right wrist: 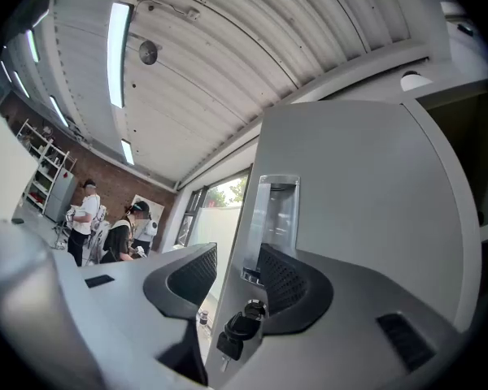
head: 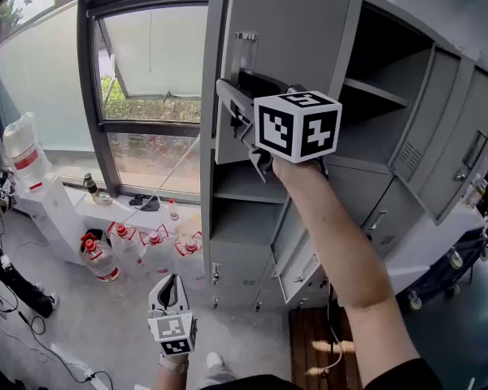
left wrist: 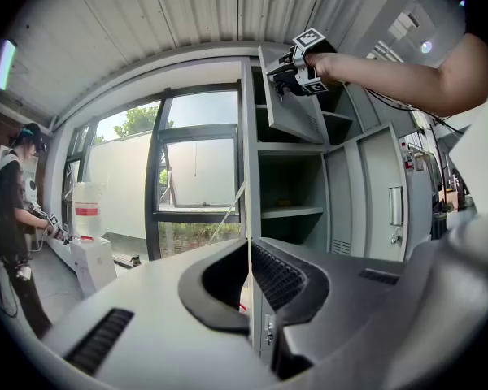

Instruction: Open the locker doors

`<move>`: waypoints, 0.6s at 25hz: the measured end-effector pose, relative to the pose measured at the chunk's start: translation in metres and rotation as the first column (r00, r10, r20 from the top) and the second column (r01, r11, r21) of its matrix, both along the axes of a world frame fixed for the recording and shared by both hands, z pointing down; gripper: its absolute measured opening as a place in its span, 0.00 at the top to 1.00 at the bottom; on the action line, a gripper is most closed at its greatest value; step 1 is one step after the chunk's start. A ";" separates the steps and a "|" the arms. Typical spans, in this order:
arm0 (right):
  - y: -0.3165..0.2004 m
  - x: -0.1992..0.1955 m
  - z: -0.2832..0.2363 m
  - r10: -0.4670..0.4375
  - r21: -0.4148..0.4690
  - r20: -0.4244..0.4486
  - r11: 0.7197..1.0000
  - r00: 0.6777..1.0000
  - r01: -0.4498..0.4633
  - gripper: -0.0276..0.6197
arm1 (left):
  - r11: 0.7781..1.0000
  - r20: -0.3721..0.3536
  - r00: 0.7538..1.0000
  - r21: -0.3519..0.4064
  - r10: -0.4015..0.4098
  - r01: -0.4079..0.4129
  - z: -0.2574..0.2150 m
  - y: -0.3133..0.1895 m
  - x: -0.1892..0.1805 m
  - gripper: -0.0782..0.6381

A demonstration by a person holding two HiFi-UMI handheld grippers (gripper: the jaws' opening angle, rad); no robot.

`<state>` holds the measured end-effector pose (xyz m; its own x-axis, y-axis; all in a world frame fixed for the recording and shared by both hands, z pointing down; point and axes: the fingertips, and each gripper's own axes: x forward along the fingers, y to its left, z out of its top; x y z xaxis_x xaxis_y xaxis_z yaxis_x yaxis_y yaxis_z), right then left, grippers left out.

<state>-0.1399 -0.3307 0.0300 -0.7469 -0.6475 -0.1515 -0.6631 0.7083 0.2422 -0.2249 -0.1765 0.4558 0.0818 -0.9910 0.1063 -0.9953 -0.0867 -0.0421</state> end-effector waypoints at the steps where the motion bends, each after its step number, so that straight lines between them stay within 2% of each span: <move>1: -0.002 0.000 0.000 -0.004 -0.003 0.005 1.000 1.000 0.004 0.67 | 1.000 0.000 1.000 0.001 -0.002 0.002 0.000 -0.001 0.000 0.85; 8: 0.002 0.002 0.000 -0.017 -0.002 0.013 1.000 1.000 0.017 0.71 | 1.000 0.001 1.000 0.008 -0.008 0.008 -0.003 -0.005 -0.003 0.85; 15: 0.030 0.021 -0.001 -0.052 -0.001 0.033 0.999 0.998 0.052 0.73 | 1.000 0.011 1.000 0.010 0.010 -0.010 -0.006 0.006 0.015 0.85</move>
<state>-0.1189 -0.3009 0.0286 -0.7743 -0.6080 -0.1756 -0.6328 0.7426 0.2192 -0.2102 -0.1706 0.4497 0.0910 -0.9911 0.0974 -0.9939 -0.0965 -0.0534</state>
